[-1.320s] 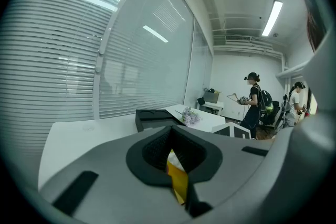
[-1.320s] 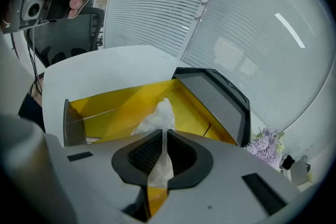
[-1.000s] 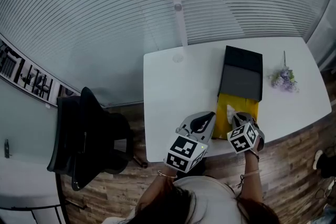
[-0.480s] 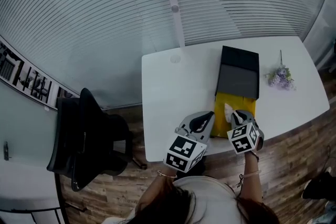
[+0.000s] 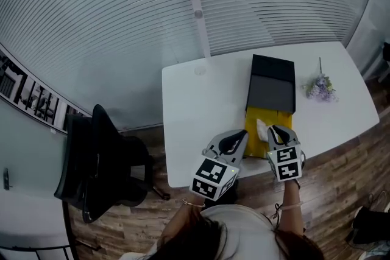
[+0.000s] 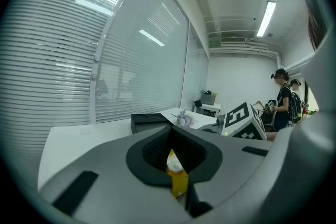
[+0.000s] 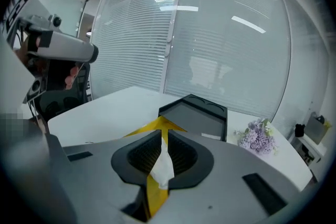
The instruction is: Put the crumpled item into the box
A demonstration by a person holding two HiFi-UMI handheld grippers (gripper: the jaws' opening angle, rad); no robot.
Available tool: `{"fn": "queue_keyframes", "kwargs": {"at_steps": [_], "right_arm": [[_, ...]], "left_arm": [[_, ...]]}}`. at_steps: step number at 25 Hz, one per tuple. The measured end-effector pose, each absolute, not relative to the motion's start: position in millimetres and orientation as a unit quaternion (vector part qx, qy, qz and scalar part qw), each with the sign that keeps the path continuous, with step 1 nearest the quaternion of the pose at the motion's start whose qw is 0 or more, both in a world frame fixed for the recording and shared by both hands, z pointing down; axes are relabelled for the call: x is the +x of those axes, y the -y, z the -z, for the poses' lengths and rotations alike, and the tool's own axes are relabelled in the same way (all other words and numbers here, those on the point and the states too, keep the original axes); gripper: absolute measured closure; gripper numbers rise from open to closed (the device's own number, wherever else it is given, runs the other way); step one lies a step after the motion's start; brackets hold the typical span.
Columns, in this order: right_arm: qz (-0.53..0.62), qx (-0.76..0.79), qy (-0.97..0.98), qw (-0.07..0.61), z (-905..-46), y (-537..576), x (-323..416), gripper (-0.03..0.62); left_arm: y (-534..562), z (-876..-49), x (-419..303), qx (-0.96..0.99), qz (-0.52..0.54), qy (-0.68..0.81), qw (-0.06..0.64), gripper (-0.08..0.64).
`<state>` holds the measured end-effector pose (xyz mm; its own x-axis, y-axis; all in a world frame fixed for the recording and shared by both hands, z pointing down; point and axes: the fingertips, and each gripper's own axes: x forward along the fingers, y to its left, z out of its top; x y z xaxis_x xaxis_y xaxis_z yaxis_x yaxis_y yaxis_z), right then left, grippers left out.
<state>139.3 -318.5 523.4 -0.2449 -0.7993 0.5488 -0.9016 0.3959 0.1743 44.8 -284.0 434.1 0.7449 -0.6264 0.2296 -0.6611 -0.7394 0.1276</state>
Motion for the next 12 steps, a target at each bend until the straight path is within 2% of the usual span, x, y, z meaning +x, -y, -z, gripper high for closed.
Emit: {"fn": "queue_keyframes", "kwargs": {"at_steps": [12], "right_arm": [[-0.079,0.574,0.788,0.208,-482,295,148,0.548]], "left_arm": [[273,-425,47,0.93,-0.08,0.347,0.09,0.543]]}}
